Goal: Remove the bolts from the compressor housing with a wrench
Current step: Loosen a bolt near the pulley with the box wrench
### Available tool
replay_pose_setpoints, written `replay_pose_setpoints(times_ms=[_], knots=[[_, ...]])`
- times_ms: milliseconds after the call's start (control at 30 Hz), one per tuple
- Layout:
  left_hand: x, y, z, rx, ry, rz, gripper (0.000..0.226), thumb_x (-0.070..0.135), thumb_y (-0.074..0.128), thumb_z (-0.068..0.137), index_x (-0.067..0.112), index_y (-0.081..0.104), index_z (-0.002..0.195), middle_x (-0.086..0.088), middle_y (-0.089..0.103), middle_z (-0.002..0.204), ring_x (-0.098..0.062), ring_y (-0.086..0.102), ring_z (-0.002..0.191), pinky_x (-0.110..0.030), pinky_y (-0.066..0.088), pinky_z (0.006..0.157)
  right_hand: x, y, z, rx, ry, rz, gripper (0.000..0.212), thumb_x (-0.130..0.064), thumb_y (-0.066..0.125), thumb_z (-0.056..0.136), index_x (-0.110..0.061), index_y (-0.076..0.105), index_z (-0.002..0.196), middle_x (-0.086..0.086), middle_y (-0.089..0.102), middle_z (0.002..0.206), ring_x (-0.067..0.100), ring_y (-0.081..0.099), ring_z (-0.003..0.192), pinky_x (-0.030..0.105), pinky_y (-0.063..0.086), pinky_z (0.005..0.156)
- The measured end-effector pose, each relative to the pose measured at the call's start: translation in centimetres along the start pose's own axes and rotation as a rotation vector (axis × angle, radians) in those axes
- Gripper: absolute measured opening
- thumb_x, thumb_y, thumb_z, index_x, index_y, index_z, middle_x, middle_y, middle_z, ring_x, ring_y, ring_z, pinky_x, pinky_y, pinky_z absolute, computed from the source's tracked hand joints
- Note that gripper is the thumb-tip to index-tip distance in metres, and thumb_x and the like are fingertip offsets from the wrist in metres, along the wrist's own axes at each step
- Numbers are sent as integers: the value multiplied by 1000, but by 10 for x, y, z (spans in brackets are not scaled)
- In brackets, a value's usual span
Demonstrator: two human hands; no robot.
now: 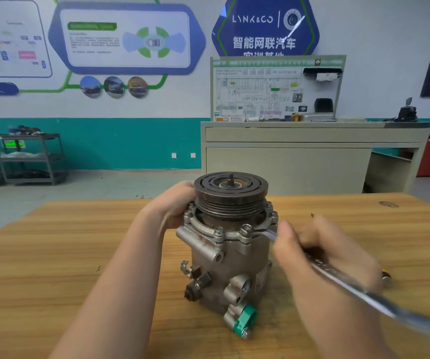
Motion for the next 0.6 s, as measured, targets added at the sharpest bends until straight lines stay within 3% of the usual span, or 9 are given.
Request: replay_pose_setpoints(times_ms=[67, 100, 200, 300, 500, 600], knots=[[0, 0, -1, -14, -7, -21, 14, 4, 53, 93, -3, 64, 97, -15, 70, 79, -21, 70, 67, -26, 54, 55, 1, -16, 3, 113, -61, -6, 42, -11, 55, 93, -9, 34, 57, 10, 46, 56, 8, 47, 48, 11, 36, 45], [0, -1, -1, -14, -4, -18, 15, 4, 53, 93, -4, 64, 99, -15, 71, 79, -21, 70, 67, -25, 54, 55, -3, -25, 2, 52, -121, 5, 39, -13, 63, 85, -13, 39, 55, 6, 43, 49, 8, 40, 38, 13, 32, 38], [0, -1, -1, 11, 8, -4, 24, 3, 53, 92, -11, 60, 110, -17, 70, 84, -22, 70, 69, -27, 55, 56, -13, -39, 10, -141, 41, 252, 27, -18, 66, 68, -18, 42, 56, 4, 43, 48, 7, 35, 35, 15, 26, 33], [1, 0, 0, 30, 22, 7, 20, 2, 51, 93, -6, 63, 108, -15, 71, 82, -22, 70, 68, -27, 55, 56, -22, -29, 30, -232, 174, 213, 25, -18, 67, 70, -15, 43, 65, 2, 45, 48, 5, 37, 34, 13, 26, 32], [1, 1, 1, 41, 19, 54, 17, 6, 50, 96, 3, 66, 92, -12, 72, 76, -17, 70, 64, -23, 53, 53, -40, -29, 27, -115, -215, 215, 39, -27, 70, 71, -18, 38, 52, 6, 46, 40, 10, 34, 29, 15, 23, 34], [2, 2, -1, 41, 25, 58, 18, 6, 48, 97, 0, 65, 91, -9, 72, 70, -16, 69, 60, -22, 52, 50, -39, -31, 16, -17, -383, 54, 42, -30, 70, 76, -19, 42, 46, 6, 51, 42, 11, 38, 32, 17, 30, 36]])
Point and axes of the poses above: each hand's wrist, its own z-axis towards the middle knuckle, its own y-axis out of the palm, x = y × z, the point moved 1 cm from there along z, towards the middle knuckle
